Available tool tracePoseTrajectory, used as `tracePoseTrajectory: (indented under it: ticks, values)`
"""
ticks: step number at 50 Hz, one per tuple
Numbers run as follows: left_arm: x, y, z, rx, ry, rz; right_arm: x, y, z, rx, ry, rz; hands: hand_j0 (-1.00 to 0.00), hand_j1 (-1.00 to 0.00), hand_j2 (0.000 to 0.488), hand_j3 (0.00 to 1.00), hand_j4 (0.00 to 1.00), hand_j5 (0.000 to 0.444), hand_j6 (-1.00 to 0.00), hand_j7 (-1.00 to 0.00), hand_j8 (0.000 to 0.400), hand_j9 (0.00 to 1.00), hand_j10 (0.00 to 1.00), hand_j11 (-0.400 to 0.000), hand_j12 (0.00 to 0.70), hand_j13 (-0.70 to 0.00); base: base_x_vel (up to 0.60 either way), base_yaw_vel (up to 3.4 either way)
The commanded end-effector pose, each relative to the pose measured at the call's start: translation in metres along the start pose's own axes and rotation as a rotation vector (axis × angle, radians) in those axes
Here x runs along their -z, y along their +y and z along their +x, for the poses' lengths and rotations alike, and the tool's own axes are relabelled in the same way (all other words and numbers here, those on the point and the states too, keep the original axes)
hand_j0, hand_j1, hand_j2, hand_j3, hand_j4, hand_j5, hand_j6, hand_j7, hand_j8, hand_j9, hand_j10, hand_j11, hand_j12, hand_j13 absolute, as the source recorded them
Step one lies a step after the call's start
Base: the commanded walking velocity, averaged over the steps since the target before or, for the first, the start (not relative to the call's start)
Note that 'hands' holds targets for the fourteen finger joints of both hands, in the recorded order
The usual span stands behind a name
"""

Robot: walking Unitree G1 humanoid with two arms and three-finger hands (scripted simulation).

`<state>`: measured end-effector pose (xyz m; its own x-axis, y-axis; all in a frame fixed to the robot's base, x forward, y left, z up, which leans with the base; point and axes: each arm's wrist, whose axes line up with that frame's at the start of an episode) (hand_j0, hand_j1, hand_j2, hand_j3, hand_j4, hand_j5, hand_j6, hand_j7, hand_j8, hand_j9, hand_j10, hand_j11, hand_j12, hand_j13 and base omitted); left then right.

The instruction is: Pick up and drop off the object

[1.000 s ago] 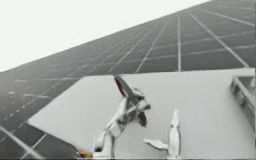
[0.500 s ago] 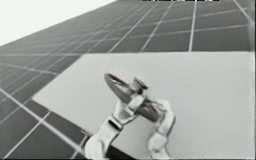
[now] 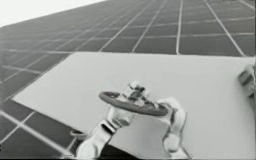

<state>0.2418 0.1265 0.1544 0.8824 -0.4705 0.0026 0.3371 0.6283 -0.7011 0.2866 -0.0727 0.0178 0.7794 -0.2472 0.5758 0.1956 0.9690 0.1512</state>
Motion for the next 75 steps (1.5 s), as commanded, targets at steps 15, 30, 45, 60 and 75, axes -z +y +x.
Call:
tracePoseTrajectory:
  ticks: [15,30,45,60,75]
  values:
    - [0.052,0.036,-0.061,-0.211,0.210,-0.035,0.000,-0.060,0.007,-0.046,-0.485,0.333,0.00,0.00,0.000,1.00,1.00,0.000,0.00,0.00,0.000,1.00,1.00,-0.400,0.000,-0.700,0.00,0.00]
    - [0.048,0.037,-0.057,-0.228,0.203,-0.042,-0.036,0.003,0.149,0.472,0.842,0.100,0.00,0.00,0.000,1.00,1.00,0.000,0.00,0.00,0.000,1.00,1.00,-0.400,0.000,-0.700,0.09,5.79]
    - [0.048,0.037,-0.057,-0.228,0.203,-0.042,-0.036,0.003,0.149,0.472,0.842,0.100,0.00,0.00,0.000,1.00,1.00,0.000,0.00,0.00,0.000,1.00,1.00,-0.400,0.000,-0.700,0.11,4.84]
    - [0.048,0.037,-0.057,-0.228,0.203,-0.042,-0.036,0.003,0.149,0.472,0.842,0.100,0.00,0.00,0.000,1.00,1.00,0.000,0.00,0.00,0.000,1.00,1.00,-0.400,0.000,-0.700,0.15,3.34]
    - [0.048,0.037,-0.057,-0.228,0.203,-0.042,-0.036,0.003,0.149,0.472,0.842,0.100,0.00,0.00,0.000,1.00,1.00,0.000,0.00,0.00,0.000,1.00,1.00,-0.400,0.000,-0.700,0.23,1.89]
